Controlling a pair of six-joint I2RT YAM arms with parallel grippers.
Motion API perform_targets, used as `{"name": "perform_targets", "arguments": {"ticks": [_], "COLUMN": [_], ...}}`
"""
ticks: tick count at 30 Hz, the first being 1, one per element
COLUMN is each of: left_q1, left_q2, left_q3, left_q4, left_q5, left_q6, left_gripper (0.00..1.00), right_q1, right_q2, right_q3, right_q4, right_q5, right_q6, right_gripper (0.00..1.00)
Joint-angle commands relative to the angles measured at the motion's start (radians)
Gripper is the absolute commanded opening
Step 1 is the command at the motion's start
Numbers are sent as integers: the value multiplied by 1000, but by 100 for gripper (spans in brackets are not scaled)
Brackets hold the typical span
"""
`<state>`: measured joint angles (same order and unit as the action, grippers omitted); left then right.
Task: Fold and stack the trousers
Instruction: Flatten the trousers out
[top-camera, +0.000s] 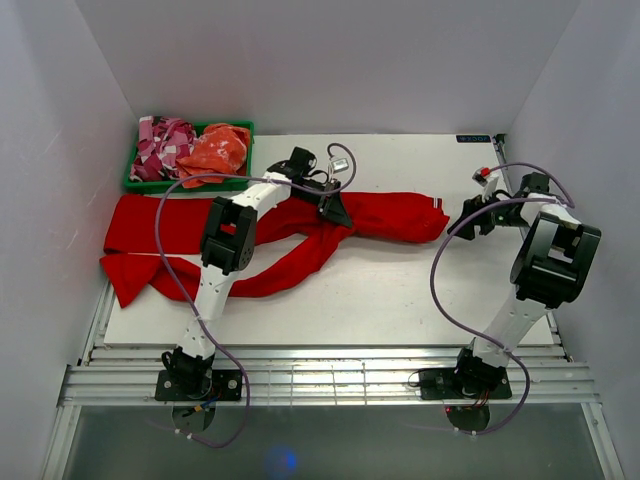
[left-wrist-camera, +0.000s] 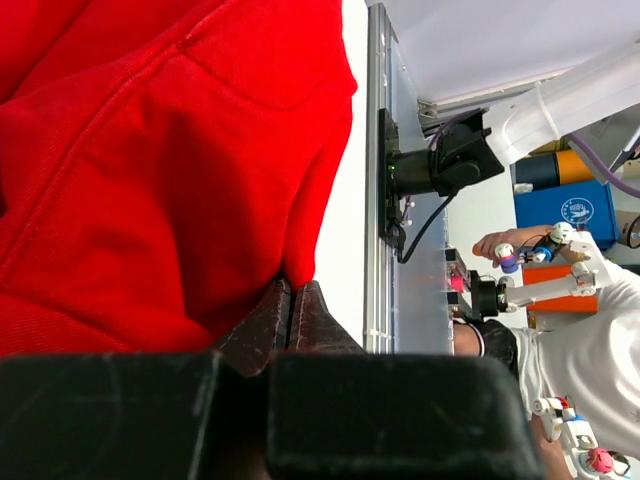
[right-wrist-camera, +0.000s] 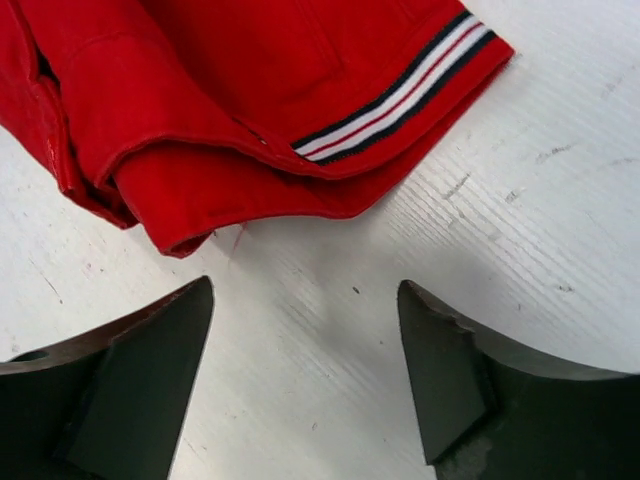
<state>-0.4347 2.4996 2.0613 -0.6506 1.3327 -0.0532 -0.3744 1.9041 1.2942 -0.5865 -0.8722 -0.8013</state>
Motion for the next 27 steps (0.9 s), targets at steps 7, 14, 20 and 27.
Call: {"name": "perform_targets", "arguments": {"ticks": [7, 14, 20, 27], "left_q1": [27, 40, 40, 39], "left_q2": [-33, -82, -41, -15], "left_q3": [-9, -243, -266, -320], "left_q4": [156, 904, 1282, 1628], "left_q5": [131, 223, 230, 223], "left_q6": [-133, -741, -1006, -1294], "left_gripper": [0, 0, 0, 0], "right_q1": [43, 109, 152, 207], "right_q2": [-112, -191, -162, -142], "right_q3": [-61, -239, -240, -243], "right_q4": [-111, 106, 246, 423], "right_q5": [-108, -86, -122, -79], "right_q6": [-288, -193, -21, 129], "right_gripper": [70, 79, 85, 84]}}
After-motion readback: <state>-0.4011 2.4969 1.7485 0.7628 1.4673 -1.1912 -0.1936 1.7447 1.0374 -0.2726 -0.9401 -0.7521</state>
